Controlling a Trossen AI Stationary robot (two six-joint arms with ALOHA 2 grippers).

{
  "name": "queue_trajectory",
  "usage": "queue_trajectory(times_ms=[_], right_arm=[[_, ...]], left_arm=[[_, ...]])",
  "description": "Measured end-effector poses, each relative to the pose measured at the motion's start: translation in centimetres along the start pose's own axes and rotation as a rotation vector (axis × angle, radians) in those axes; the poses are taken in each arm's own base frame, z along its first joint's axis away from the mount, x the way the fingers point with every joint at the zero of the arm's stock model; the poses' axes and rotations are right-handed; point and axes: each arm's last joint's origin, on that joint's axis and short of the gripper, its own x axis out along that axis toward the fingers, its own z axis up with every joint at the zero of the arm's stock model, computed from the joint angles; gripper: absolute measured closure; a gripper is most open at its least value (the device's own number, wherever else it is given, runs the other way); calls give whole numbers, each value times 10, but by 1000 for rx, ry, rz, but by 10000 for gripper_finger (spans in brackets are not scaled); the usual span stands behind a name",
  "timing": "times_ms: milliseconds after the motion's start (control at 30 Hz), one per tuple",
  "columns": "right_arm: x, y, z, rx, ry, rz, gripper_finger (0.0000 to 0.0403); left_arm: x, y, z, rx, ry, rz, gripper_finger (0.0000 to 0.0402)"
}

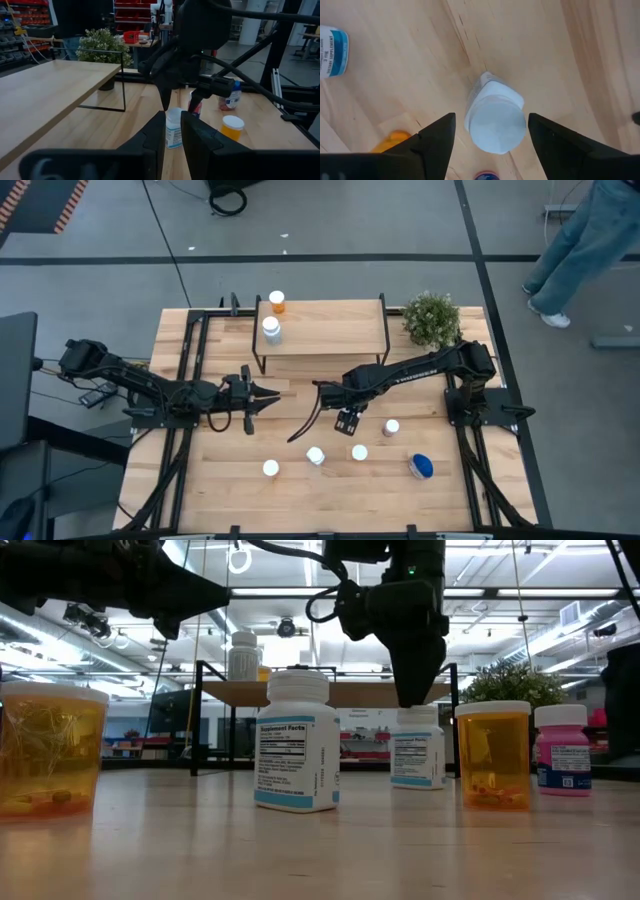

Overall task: Pick and place medicine bottles onto shelf by color
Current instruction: Put the top white pill bottle on the shelf

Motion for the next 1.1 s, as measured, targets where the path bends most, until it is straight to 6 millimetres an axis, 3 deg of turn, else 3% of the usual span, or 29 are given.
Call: queue_trajectory(times_ms=[267,467,700,1000,1100], right_arm=[[0,-2,2,5,-6,5,144],[16,-7,-2,4,25,8,144],[17,-8,-2,0,23,10,147],[17,-7,1,10,-6,17,217],[17,-6,0,18,-6,18,221]], left_arm=[[0,0,0,-6,3,-2,342],[-1,-3,-1,0,5,-18,336],[-1,-3,-1,1,4,-17,343],[-1,-3,-1,0,4,-17,341],[-1,-3,-1,0,4,-17,341]])
